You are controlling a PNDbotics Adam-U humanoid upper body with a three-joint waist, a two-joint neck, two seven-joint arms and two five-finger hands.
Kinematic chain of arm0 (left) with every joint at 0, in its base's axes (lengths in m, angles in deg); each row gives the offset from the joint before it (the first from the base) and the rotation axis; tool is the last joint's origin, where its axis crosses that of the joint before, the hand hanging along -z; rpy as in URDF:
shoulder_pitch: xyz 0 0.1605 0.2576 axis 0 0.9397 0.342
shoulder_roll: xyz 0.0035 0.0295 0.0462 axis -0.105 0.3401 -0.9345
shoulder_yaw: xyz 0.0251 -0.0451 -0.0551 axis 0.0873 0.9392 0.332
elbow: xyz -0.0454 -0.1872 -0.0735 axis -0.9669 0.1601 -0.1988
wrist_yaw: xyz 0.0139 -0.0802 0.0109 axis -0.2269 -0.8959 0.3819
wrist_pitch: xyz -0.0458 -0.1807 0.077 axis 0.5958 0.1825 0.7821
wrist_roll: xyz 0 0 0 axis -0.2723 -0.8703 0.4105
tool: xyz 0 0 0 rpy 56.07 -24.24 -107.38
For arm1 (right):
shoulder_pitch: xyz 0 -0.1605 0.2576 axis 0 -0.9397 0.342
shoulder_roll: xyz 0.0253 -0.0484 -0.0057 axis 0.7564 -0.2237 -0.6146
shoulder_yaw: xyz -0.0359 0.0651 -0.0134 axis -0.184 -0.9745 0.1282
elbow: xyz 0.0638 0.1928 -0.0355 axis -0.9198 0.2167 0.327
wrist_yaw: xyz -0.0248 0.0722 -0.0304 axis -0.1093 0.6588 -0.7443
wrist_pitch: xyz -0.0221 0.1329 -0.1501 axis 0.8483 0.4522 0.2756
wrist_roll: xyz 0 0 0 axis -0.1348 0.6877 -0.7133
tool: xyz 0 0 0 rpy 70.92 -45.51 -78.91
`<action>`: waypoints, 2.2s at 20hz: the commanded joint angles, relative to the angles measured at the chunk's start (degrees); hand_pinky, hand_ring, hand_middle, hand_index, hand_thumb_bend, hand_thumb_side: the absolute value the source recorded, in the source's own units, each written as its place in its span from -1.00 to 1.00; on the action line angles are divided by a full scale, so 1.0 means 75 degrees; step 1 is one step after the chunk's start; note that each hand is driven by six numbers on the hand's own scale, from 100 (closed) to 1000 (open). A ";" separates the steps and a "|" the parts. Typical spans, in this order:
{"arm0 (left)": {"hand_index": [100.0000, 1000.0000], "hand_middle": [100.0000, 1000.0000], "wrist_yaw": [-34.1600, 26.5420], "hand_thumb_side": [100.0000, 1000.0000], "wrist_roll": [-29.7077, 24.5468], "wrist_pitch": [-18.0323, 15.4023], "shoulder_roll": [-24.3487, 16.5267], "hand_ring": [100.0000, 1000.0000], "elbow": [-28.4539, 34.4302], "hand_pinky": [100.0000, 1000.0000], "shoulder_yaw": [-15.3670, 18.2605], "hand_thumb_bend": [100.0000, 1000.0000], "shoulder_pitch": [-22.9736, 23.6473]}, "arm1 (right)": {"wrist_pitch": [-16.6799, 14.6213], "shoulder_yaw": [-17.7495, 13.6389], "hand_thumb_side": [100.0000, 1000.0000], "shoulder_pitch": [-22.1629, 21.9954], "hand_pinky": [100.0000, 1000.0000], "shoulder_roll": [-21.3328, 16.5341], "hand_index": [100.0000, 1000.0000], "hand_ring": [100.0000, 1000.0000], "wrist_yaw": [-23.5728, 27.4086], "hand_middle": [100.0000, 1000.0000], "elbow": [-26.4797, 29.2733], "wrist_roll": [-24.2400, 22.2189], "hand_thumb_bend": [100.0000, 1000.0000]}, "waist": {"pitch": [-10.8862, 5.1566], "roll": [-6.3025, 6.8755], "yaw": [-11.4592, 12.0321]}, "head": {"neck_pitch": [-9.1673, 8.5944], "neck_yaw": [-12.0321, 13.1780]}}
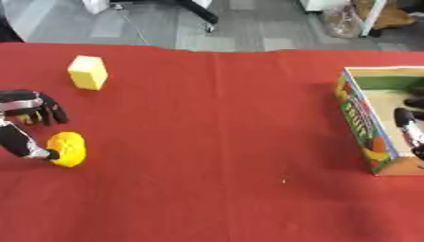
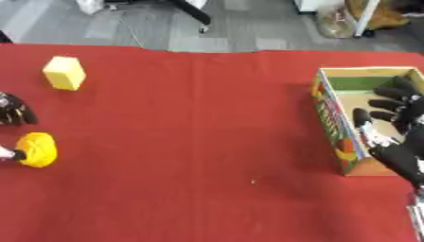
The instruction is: Pick up the objects with one hand, pass them to the other hand, and then place them into the box on the other side of the table.
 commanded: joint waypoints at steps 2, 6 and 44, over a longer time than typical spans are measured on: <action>0.52 0.38 0.0104 -0.76 -0.0375 -0.0029 -0.0170 0.37 -0.0056 0.45 -0.0024 -0.09 -0.0029 | -0.0022 -0.0048 -0.46 0.0082 0.42 -0.0110 0.93 0.50 0.0045 0.52 0.0073 -0.0030 -0.45 | -0.0278 0.0124 -0.0016 | 0.0016 0.0039; 0.32 0.14 0.0401 -0.87 -0.0369 -0.0067 -0.0170 0.16 -0.0047 0.30 0.0021 -0.29 0.0015 | -0.0016 -0.0054 -0.45 0.0089 0.42 -0.0109 0.93 0.50 0.0051 0.52 0.0065 -0.0028 -0.46 | -0.0275 0.0130 -0.0009 | 0.0018 0.0041; -0.18 -0.33 -0.3939 -1.00 0.3854 0.0011 0.4089 -0.31 0.1197 0.02 0.0515 -0.47 -0.0491 | -0.1267 0.2472 -0.42 0.3388 0.48 -0.2328 0.78 0.43 -0.2551 0.42 0.0974 -0.2062 -0.47 | -0.0485 -0.0051 0.0168 | 0.0191 -0.0130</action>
